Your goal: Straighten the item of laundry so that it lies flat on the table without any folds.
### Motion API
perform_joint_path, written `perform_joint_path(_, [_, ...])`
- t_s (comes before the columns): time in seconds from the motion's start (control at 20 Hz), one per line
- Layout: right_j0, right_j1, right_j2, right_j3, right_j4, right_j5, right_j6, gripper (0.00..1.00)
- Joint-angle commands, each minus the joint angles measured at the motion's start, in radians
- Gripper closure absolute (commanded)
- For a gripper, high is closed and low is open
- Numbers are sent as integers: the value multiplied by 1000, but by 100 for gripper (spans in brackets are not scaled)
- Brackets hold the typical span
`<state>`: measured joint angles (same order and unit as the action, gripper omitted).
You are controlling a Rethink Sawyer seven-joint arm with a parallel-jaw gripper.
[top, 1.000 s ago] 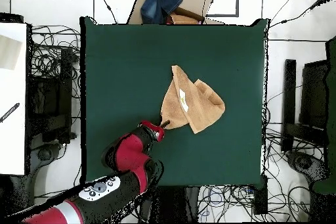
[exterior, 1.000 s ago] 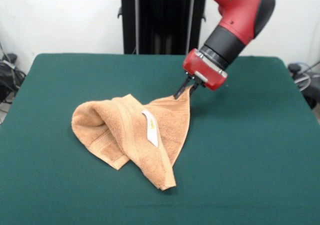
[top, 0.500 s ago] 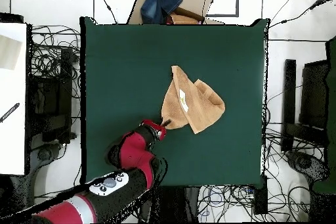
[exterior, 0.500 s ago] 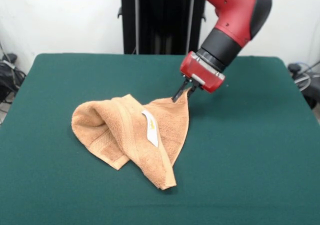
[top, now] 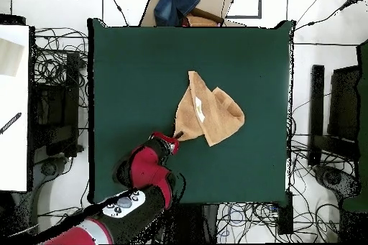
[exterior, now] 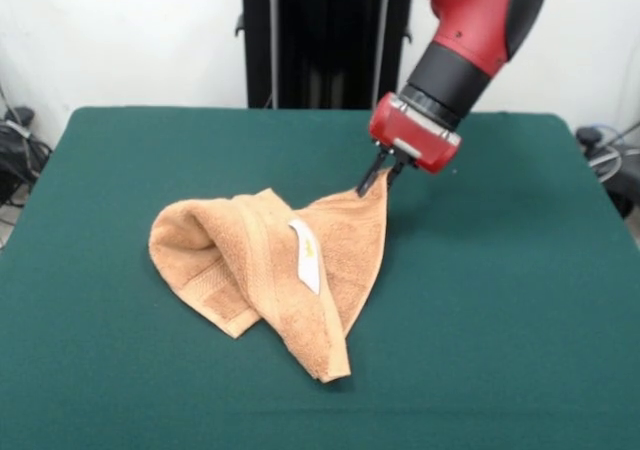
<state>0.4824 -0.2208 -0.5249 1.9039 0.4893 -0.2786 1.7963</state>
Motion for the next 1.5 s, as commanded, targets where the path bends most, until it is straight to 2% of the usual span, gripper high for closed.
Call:
perform_joint_path(0.05, [6,-56,167,16,-33,89,186,100])
perform_joint_path(0.3, [-29,-89,182,36,-82,78,171,100])
perform_joint_path(0.45, [-41,-131,181,40,-101,120,157,100])
perform_joint_path(0.8, [-22,-180,141,24,-88,210,151,100])
perform_joint_path(1.1, [65,-331,40,0,-75,454,147,100])
perform_joint_path(1.5, [100,-432,-32,-30,-113,665,147,100])
